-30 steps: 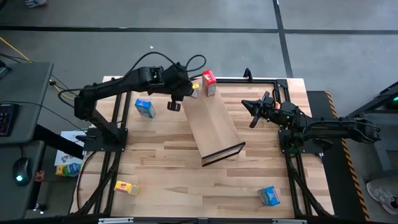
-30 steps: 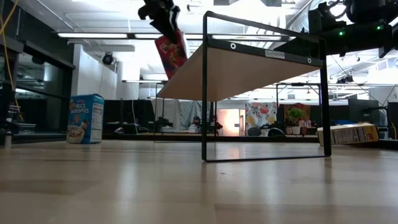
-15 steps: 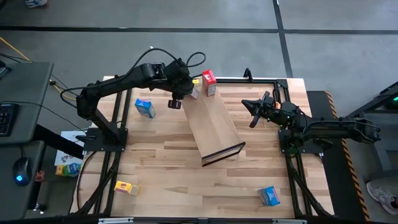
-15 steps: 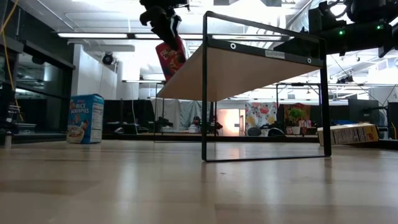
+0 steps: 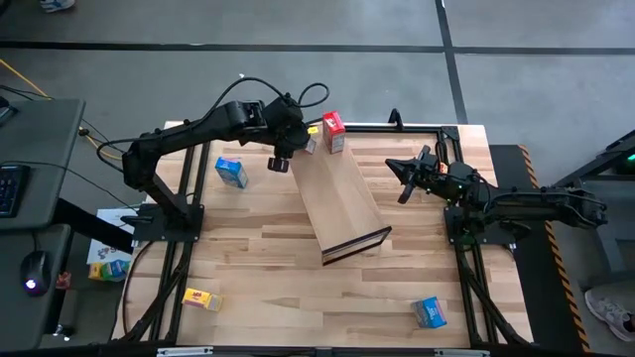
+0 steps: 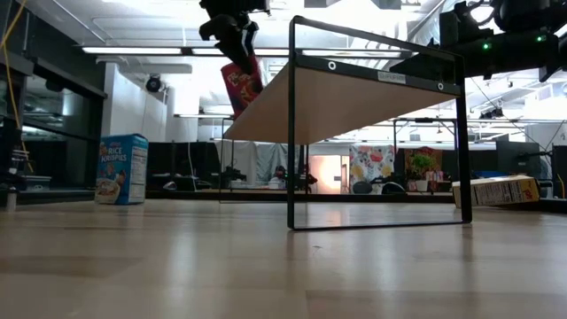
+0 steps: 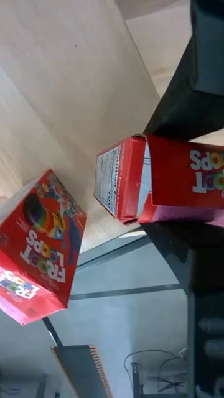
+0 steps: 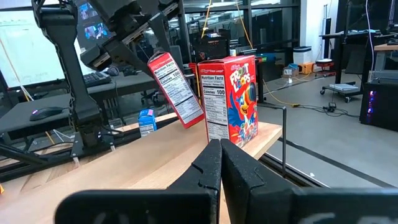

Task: Stack cereal on shelf
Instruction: Put the red cereal box aligned with the other red cereal box on the shelf

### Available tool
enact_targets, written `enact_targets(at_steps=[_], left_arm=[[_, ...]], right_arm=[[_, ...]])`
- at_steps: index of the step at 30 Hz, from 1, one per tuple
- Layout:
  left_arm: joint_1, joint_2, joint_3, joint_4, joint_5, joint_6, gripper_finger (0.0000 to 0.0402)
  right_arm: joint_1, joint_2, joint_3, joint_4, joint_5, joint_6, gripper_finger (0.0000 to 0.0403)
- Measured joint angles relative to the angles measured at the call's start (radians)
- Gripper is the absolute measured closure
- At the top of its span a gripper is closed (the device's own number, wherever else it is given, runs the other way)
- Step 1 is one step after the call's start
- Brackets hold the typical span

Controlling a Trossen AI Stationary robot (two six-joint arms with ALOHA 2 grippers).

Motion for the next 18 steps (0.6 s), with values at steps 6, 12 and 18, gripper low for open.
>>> enact_targets(at_steps=[6,12,18], left_arm=[[-0.002,0.000,0.000,0.011,-0.002,0.001,0.0176],[-0.015,0.000,0.000,0.049,0.005,0.023,0.0165],[-0.016,0.000,0.000,0.060,-0.014,0.050,0.0166]], right_arm=[[0.000,0.000,0.000,0.000,0.000,0.000,0.0403],[0.000,0.000,0.000,0.000,0.000,-0.003,0.0403],[0.000,0.000,0.000,0.000,0.000,-0.003,0.0403]])
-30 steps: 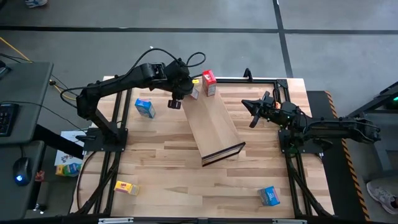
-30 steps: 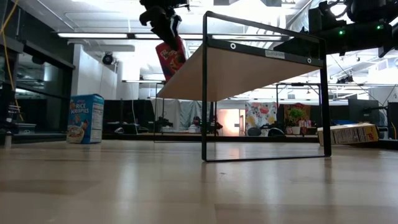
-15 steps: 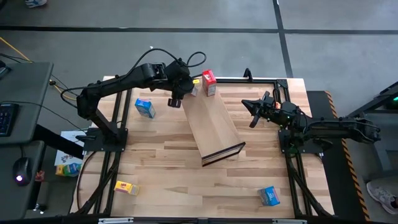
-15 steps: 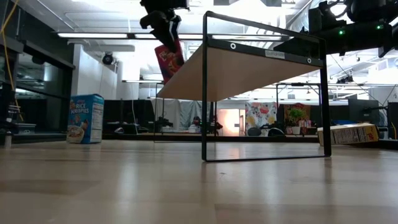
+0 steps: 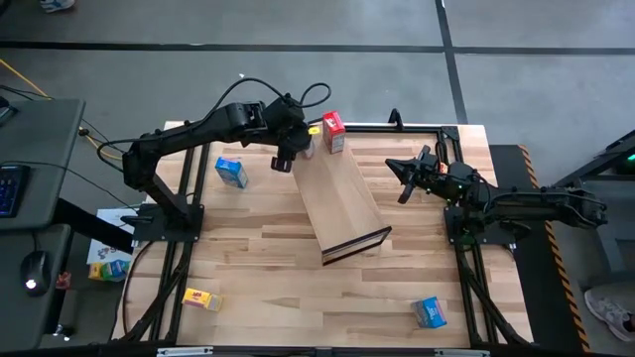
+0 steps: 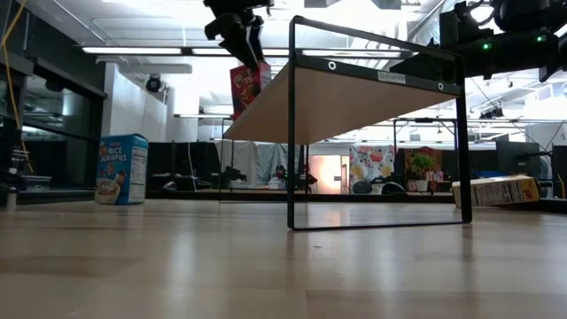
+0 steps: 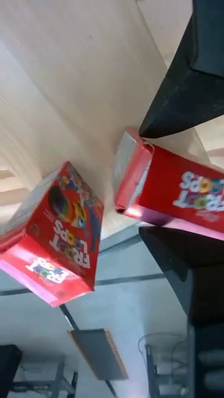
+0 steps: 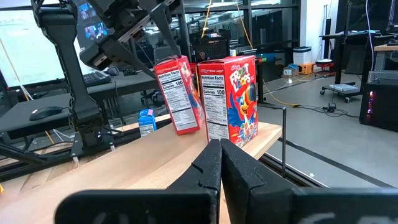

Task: Stack cereal on shelf
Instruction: Put the red cereal box aligned with the other red cereal box on the shelf

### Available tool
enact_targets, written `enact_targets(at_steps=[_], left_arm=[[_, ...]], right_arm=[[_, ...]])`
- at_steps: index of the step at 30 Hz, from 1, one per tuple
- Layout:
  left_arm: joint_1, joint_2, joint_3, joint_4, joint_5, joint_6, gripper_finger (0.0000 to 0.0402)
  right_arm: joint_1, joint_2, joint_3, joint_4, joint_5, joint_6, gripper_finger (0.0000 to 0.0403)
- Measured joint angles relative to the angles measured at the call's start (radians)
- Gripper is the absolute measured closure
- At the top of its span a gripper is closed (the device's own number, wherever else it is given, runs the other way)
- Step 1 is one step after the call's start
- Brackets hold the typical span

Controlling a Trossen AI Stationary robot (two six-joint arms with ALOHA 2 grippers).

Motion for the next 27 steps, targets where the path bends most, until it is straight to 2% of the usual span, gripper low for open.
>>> enact_targets(at_steps=[11,17,23,27], left_arm=[[0.000,-0.001,0.000,0.052,-0.019,0.055,0.0167],[-0.006,-0.053,-0.001,0.064,-0.024,0.048,0.0167],[0.033,-0.147,-0.001,0.077,0.017,-0.121,0.0170],[0.087,-0.220,-0.066,0.123,0.054,-0.250,0.0198]], right_arm=[[0.000,0.000,0.000,0.000,0.000,0.000,0.0403],[0.000,0.000,0.000,0.007,0.011,0.000,0.0403],[0.000,0.000,0.000,0.008,0.050,-0.001,0.0403],[0.000,0.000,0.000,0.008,0.050,0.000,0.0403]])
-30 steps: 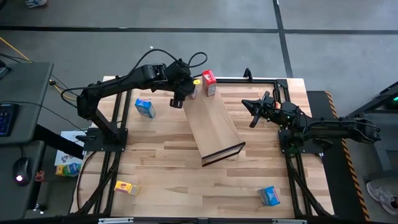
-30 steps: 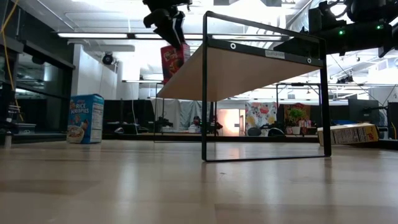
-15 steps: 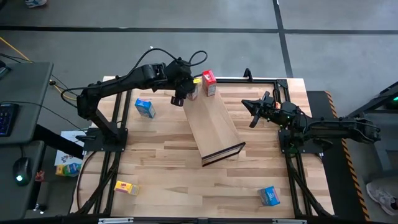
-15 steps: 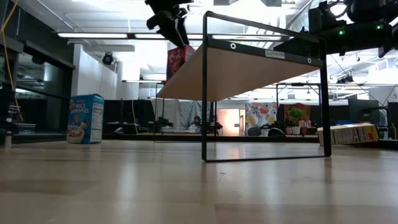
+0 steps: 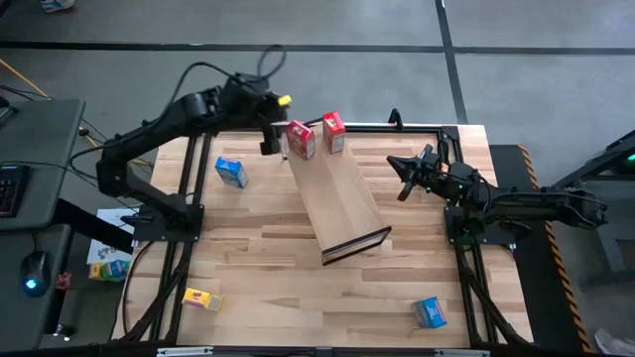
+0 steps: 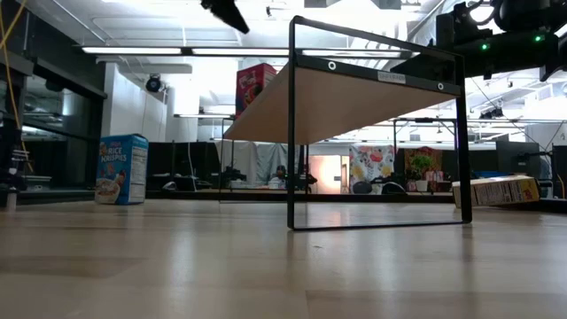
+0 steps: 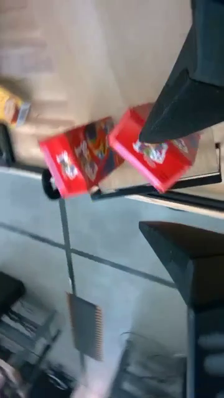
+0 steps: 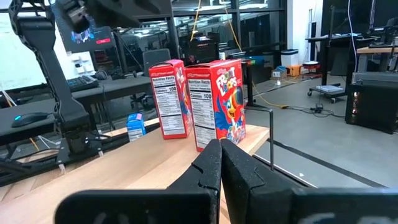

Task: Stack cereal on shelf
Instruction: Put the red cereal box aligned with the other red cereal box on the shelf

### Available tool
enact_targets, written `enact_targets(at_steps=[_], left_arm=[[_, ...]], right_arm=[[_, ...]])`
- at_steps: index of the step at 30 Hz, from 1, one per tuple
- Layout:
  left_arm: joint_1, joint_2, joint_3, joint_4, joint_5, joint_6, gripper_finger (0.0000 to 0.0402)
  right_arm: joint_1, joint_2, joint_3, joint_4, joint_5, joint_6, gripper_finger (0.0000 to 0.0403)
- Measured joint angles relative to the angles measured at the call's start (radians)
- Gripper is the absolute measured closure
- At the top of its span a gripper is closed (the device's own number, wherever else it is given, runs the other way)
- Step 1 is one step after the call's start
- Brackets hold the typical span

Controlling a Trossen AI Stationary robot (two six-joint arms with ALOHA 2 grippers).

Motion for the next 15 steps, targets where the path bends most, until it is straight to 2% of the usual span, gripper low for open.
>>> enact_targets(at_steps=[4,9,12,15], left_arm=[[0.047,-0.081,-0.178,0.145,-0.006,-0.094,0.0262],[0.065,-0.202,-0.481,0.351,0.003,-0.151,0.0378],[0.048,-0.284,-0.665,0.523,0.044,-0.227,0.0390],[0.027,-0.353,-0.848,0.764,0.049,-0.285,0.0396]], right_arm=[[0.000,0.000,0.000,0.000,0.000,0.000,0.0403],[0.000,0.000,0.000,0.000,0.000,0.000,0.0403],[0.000,0.000,0.000,0.000,-0.001,-0.008,0.0403],[0.000,0.000,0.000,0.002,-0.001,-0.018,0.0403]])
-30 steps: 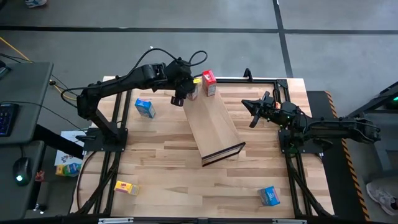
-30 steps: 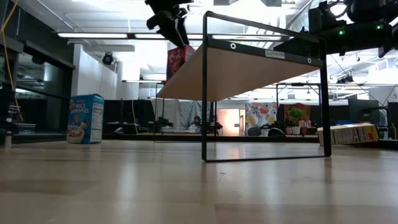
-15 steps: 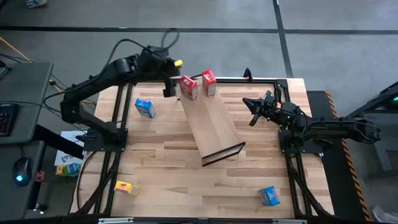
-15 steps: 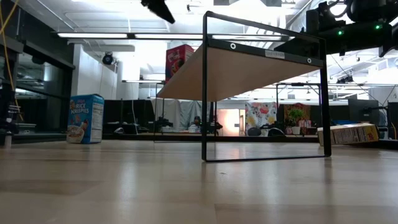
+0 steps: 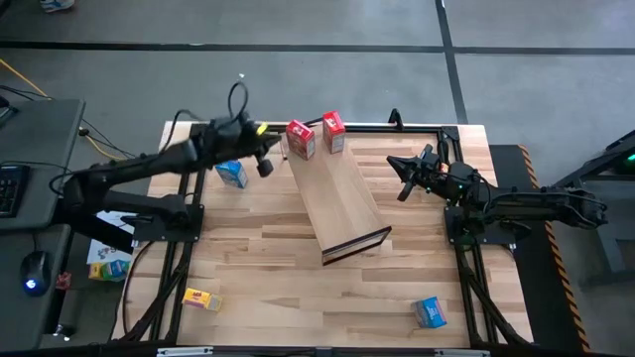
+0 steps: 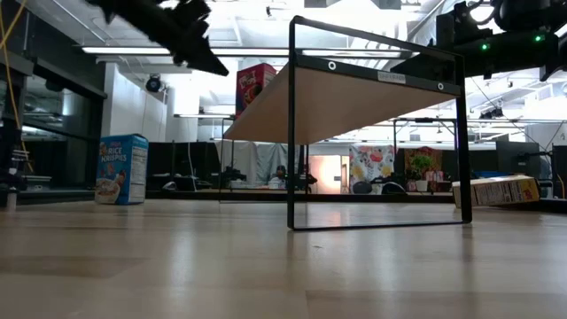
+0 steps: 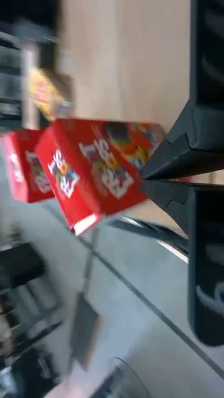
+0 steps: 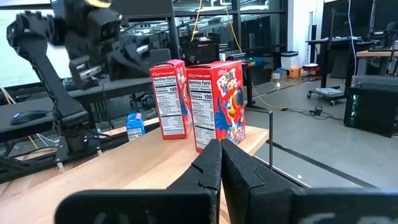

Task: Stack cereal on shelf
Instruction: Put the red cereal box aligned with the other red cereal box on the shelf

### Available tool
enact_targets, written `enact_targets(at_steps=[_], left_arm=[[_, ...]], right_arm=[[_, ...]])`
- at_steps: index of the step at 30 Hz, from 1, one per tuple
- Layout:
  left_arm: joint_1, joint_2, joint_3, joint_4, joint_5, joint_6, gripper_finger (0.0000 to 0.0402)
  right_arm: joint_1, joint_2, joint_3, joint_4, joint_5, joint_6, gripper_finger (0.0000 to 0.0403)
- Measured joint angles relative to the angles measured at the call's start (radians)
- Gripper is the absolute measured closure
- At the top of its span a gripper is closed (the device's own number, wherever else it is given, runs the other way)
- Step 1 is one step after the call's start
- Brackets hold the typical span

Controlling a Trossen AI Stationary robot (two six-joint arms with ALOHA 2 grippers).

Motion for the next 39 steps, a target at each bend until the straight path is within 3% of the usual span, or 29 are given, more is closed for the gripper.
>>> enact_targets(at_steps=[5,13,22,33,39], left_arm=[[-0.006,-0.005,-0.201,0.299,0.047,-0.111,0.0401],[-0.007,0.087,-0.240,0.495,0.077,-0.145,0.0401],[0.001,0.200,-0.240,0.549,0.078,-0.169,0.0401],[0.046,0.201,-0.240,0.557,0.010,-0.162,0.0401],[0.074,0.201,-0.240,0.585,0.011,-0.161,0.0401]], right_arm=[[0.000,0.000,0.000,0.002,0.000,0.008,0.0403],[0.000,0.000,0.000,0.002,0.002,0.007,0.0403],[0.000,0.000,0.000,0.002,0.003,0.010,0.0403],[0.000,0.000,0.000,0.005,-0.003,0.034,0.0403],[0.000,0.029,0.000,0.108,0.002,0.102,0.0403]])
